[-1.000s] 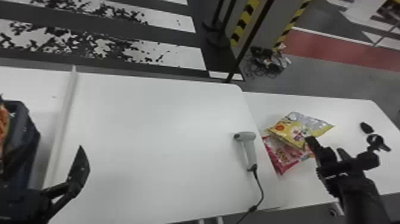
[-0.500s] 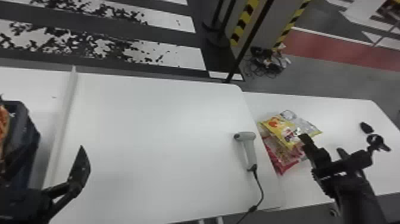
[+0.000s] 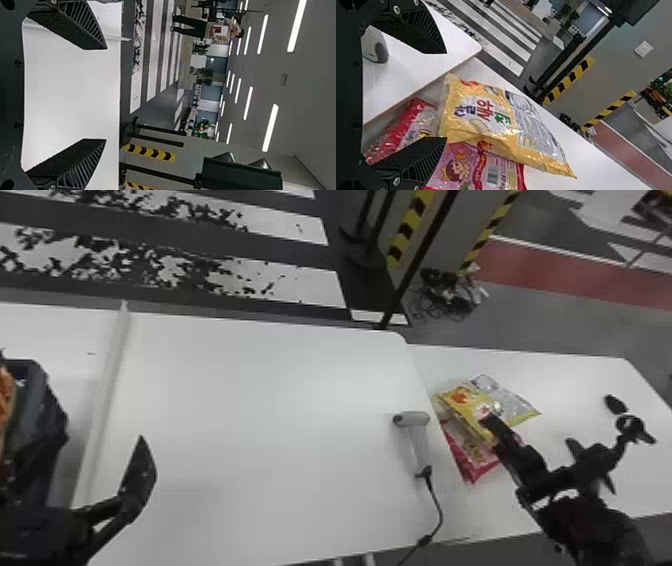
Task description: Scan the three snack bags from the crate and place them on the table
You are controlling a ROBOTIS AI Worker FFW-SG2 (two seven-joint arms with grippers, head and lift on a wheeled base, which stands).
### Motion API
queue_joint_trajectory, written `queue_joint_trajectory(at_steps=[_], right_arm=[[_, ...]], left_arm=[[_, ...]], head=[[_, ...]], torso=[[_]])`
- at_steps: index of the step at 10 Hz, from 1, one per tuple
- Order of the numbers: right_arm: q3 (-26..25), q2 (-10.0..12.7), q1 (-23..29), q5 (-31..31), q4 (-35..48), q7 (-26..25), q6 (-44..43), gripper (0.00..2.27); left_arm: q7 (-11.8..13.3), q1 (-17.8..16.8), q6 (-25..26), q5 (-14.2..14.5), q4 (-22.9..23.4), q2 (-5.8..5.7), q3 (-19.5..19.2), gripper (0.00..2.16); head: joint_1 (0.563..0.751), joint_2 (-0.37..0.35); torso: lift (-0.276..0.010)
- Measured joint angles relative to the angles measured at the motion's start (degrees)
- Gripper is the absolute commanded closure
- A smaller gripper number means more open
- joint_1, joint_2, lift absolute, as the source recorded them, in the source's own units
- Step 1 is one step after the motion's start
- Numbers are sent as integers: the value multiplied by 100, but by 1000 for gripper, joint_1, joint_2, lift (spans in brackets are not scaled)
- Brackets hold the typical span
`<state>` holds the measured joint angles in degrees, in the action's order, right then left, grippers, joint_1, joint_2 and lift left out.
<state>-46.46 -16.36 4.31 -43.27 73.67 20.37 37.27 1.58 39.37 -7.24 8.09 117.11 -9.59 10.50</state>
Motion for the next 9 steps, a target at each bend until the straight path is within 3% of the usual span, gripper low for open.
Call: queue_joint_trajectory(at_steps=[4,8,9], right_arm=[[789,644,1116,336,2180,201,-475,134],[2242,970,2189,1324,3479,214,-2374,137],[2636,1027,2417,1616,3544,211,-3028,137]], left_arm=[[0,0,0,-27,-1,10,39,33],[8,9,0,-27,20,10,43,33],[6,9,0,-27,26,15,59,33]], head=[[695,-350],[695,-350],[695,-313]], torso=[[-62],[-62],[-62]])
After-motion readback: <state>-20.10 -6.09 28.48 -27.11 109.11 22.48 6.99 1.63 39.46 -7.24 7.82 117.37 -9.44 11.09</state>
